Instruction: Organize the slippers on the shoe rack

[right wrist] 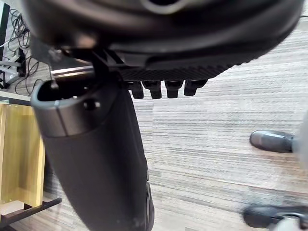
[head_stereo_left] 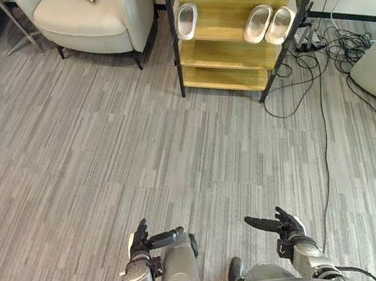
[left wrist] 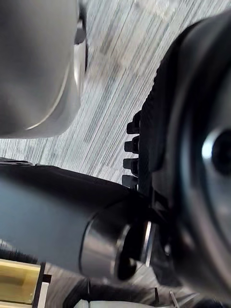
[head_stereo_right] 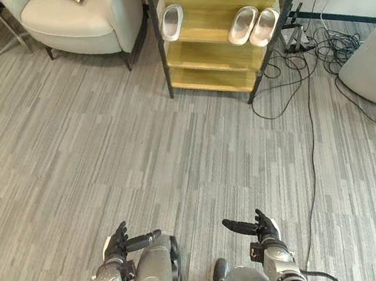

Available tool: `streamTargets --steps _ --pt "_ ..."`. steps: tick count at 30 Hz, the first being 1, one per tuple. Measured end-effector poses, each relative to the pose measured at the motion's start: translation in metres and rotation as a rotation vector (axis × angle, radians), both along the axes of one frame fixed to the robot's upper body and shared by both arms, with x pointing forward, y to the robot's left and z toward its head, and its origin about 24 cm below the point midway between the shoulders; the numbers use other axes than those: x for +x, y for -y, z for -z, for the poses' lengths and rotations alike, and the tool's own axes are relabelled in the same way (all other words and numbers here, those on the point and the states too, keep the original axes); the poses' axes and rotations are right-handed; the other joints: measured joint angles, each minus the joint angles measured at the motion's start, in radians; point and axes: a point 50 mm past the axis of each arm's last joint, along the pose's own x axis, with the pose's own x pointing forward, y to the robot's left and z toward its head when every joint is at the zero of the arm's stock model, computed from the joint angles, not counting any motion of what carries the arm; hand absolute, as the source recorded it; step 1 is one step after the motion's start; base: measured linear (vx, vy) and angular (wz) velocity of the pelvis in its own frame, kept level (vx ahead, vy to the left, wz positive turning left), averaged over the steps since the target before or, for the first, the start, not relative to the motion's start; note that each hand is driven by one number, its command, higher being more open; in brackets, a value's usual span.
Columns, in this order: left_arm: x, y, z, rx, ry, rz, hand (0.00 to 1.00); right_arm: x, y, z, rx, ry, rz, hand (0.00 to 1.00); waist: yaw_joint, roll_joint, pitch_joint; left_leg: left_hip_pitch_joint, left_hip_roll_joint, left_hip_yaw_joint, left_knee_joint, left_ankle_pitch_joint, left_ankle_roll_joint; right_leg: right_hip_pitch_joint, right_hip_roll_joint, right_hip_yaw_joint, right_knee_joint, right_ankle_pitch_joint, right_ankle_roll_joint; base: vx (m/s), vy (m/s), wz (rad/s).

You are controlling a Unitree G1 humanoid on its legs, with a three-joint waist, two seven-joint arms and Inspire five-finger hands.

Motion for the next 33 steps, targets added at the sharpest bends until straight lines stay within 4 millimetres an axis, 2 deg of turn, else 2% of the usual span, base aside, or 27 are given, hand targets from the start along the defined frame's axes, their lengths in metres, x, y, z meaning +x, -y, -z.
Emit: streamTargets --steps 1,2,3,4,5,6,7,8,10,11,12,15,16,17,18,19,21,22,23,24,26,27,29,30,31,32,33 --pt "-0.002 -0.003 0.001 0.009 -0.013 0.003 1.00 -0.004 -0.008 0.003 0.020 -0.023 -0.003 1.00 0.005 -0.035 -0.008 0.034 -0.032 0.024 -0.036 0.038 0.033 0.007 -0.032 0.038 0.005 -0.017 0.008 0.50 0.186 -0.35" --pt "-0.002 -0.003 0.001 0.011 -0.012 0.002 1.00 -0.005 -0.011 0.004 0.028 -0.029 -0.004 1.00 0.001 -0.049 -0.016 0.035 -0.048 0.028 -0.036 0.021 0.048 -0.001 -0.047 0.055 0.013 -0.017 0.008 0.40 0.118 -0.25" --pt "0.000 -0.004 0.000 0.010 -0.008 -0.001 1.00 -0.007 -0.012 0.005 0.033 -0.034 -0.004 1.00 0.001 -0.056 -0.017 0.036 -0.053 0.039 -0.008 -0.005 0.067 -0.004 -0.062 0.080 0.039 -0.021 0.013 0.50 0.154 -0.23" --pt "0.001 -0.004 0.000 0.005 -0.012 -0.004 1.00 -0.009 -0.014 0.006 0.039 -0.043 -0.003 1.00 0.011 -0.063 -0.019 0.053 -0.052 0.075 0.041 -0.039 0.096 -0.021 -0.086 0.122 0.131 -0.040 0.043 0.58 0.178 -0.41" --pt "0.000 -0.005 0.000 0.007 -0.015 -0.004 1.00 -0.009 -0.015 0.007 0.041 -0.044 -0.004 1.00 0.019 -0.066 -0.019 0.080 -0.052 0.094 0.044 -0.052 0.107 -0.039 -0.100 0.137 0.206 -0.044 0.052 0.48 0.148 -0.63" --pt "-0.002 -0.004 0.002 0.007 -0.023 -0.003 1.00 -0.009 -0.017 0.007 0.044 -0.043 -0.012 1.00 0.025 -0.066 -0.020 0.125 -0.048 0.116 0.031 -0.068 0.120 -0.077 -0.116 0.147 0.321 -0.035 0.084 0.44 0.124 -0.72" --pt "-0.007 -0.004 0.004 0.007 -0.040 0.000 1.00 -0.007 -0.019 0.006 0.041 -0.037 -0.046 1.00 0.020 -0.060 -0.021 0.194 -0.038 0.130 0.005 -0.097 0.129 -0.138 -0.136 0.144 0.516 0.002 0.191 0.41 0.108 -0.69" --pt "-0.009 -0.005 0.005 0.009 -0.052 0.003 1.00 -0.007 -0.022 0.006 0.040 -0.034 -0.072 1.00 0.012 -0.059 -0.021 0.250 -0.032 0.133 -0.017 -0.118 0.126 -0.200 -0.154 0.126 0.678 0.005 0.216 0.48 0.109 -0.43" --pt "-0.012 -0.002 0.008 0.010 -0.071 0.026 1.00 -0.006 -0.025 0.006 0.035 -0.035 -0.103 1.00 -0.005 -0.062 -0.022 0.342 -0.023 0.134 -0.079 -0.128 0.123 -0.300 -0.207 0.008 0.836 -0.039 0.126 0.43 0.002 -0.15" --pt "-0.015 -0.001 0.009 0.007 -0.085 0.030 1.00 -0.002 -0.024 0.004 0.027 -0.017 -0.105 1.00 -0.009 -0.058 -0.020 0.399 -0.010 0.138 -0.125 -0.128 0.121 -0.347 -0.212 -0.042 0.804 -0.067 0.077 0.43 -0.038 -0.12" --pt "-0.016 0.000 0.010 0.003 -0.095 0.029 1.00 0.001 -0.023 0.002 0.023 -0.007 -0.106 1.00 -0.015 -0.051 -0.017 0.436 0.003 0.139 -0.151 -0.127 0.120 -0.381 -0.203 -0.067 0.733 -0.077 0.061 0.29 -0.051 -0.06" --pt "-0.020 0.002 0.012 -0.001 -0.107 0.028 1.00 0.008 -0.023 -0.001 0.013 0.018 -0.127 1.00 -0.028 -0.055 -0.019 0.492 0.031 0.135 -0.192 -0.130 0.110 -0.461 -0.172 -0.073 0.488 -0.049 0.063 0.36 -0.132 0.12" --pt "-0.022 0.001 0.013 0.000 -0.112 0.027 1.00 0.011 -0.022 -0.003 0.011 0.027 -0.129 1.00 -0.034 -0.056 -0.019 0.513 0.038 0.130 -0.207 -0.133 0.090 -0.486 -0.156 -0.063 0.374 0.003 0.059 0.53 -0.252 0.32" --pt "-0.025 0.001 0.014 0.001 -0.118 0.027 1.00 0.010 -0.021 -0.002 0.008 0.025 -0.127 1.00 -0.041 -0.064 -0.024 0.546 0.034 0.110 -0.224 -0.147 0.047 -0.495 -0.138 -0.033 0.238 0.164 0.040 0.47 -0.236 0.46" --pt "-0.026 0.001 0.014 0.001 -0.124 0.027 1.00 0.007 -0.020 -0.001 0.007 0.012 -0.126 1.00 -0.051 -0.069 -0.027 0.558 0.035 0.086 -0.224 -0.159 0.028 -0.483 -0.131 -0.011 0.236 0.264 0.026 0.47 -0.258 0.41" --pt "-0.027 0.005 0.016 -0.012 -0.129 0.022 1.00 0.009 -0.013 -0.002 -0.013 0.014 -0.125 1.00 -0.051 -0.040 -0.027 0.574 0.063 0.068 -0.224 -0.167 0.015 -0.487 -0.115 -0.020 0.281 0.236 -0.002 0.48 -0.300 0.26" --pt "-0.031 0.016 0.019 -0.043 -0.142 0.019 1.00 0.006 -0.003 -0.001 -0.034 -0.008 -0.118 1.00 -0.056 0.003 -0.047 0.545 0.104 0.018 -0.124 -0.150 -0.013 -0.480 -0.092 -0.038 0.345 0.134 -0.023 0.56 -0.349 0.14" --pt "-0.030 0.019 0.019 -0.059 -0.138 0.007 1.00 0.000 0.001 0.001 -0.035 -0.023 -0.100 1.00 -0.057 0.023 -0.045 0.492 0.129 -0.006 0.024 -0.126 -0.034 -0.439 -0.073 -0.054 0.338 0.105 -0.032 0.44 -0.265 0.18" --pt "-0.029 0.020 0.019 -0.074 -0.129 -0.012 1.00 -0.004 0.002 0.002 -0.035 -0.032 -0.091 1.00 -0.057 0.037 -0.042 0.423 0.154 -0.023 0.203 -0.066 -0.039 -0.385 -0.052 -0.066 0.310 0.091 -0.039 0.46 -0.279 0.19" --pt "-0.026 0.020 0.017 -0.075 -0.112 -0.024 1.00 -0.009 0.004 0.004 -0.039 -0.042 -0.084 1.00 -0.051 0.036 -0.037 0.330 0.197 -0.023 0.426 -0.055 -0.041 -0.309 -0.025 -0.071 0.260 0.080 -0.052 0.37 -0.223 0.09" --pt "-0.021 0.018 0.014 -0.070 -0.087 -0.028 1.00 -0.010 0.001 0.004 -0.034 -0.045 -0.079 1.00 -0.046 0.039 -0.034 0.263 0.216 -0.007 0.555 -0.094 -0.041 -0.234 -0.006 -0.071 0.212 0.074 -0.059 0.30 -0.145 0.01" --pt "-0.016 0.014 0.010 -0.055 -0.058 -0.019 1.00 -0.013 -0.003 0.006 -0.022 -0.051 -0.077 1.00 -0.041 0.013 -0.028 0.183 0.206 0.017 0.582 -0.128 -0.039 -0.174 -0.003 -0.069 0.163 0.064 -0.057 0.31 -0.124 -0.02" --pt "-0.010 0.014 0.006 -0.045 -0.028 -0.004 1.00 -0.015 -0.005 0.007 -0.016 -0.058 -0.074 1.00 -0.033 0.011 -0.027 0.114 0.178 0.045 0.502 -0.154 -0.033 -0.121 -0.003 -0.067 0.114 0.066 -0.052 0.29 -0.044 -0.03" --pt "-0.008 0.015 0.005 -0.045 -0.017 0.001 1.00 -0.017 -0.005 0.008 -0.017 -0.066 -0.074 1.00 -0.027 0.003 -0.023 0.090 0.154 0.054 0.413 -0.162 -0.032 -0.102 -0.004 -0.063 0.095 0.068 -0.049 0.30 0.031 -0.13" --pt "-0.004 0.016 0.004 -0.045 -0.007 0.009 1.00 -0.019 -0.004 0.009 -0.017 -0.073 -0.069 1.00 -0.018 0.006 -0.024 0.079 0.106 0.055 0.230 -0.156 -0.031 -0.080 -0.011 -0.052 0.073 0.066 -0.036 0.40 0.155 -0.33" --pt "-0.006 0.017 0.005 -0.048 -0.013 0.009 1.00 -0.019 -0.001 0.009 -0.022 -0.077 -0.064 1.00 -0.010 0.016 -0.028 0.085 0.055 0.050 -0.034 -0.071 -0.025 -0.067 -0.017 -0.031 0.059 0.055 -0.007 0.36 0.179 -0.49" --pt "-0.006 0.017 0.005 -0.057 -0.015 -0.001 1.00 -0.020 0.000 0.010 -0.024 -0.084 -0.061 1.00 0.003 0.016 -0.026 0.114 0.040 0.044 -0.088 0.049 0.006 -0.060 -0.021 -0.008 0.058 0.046 0.007 0.47 0.196 -0.48"
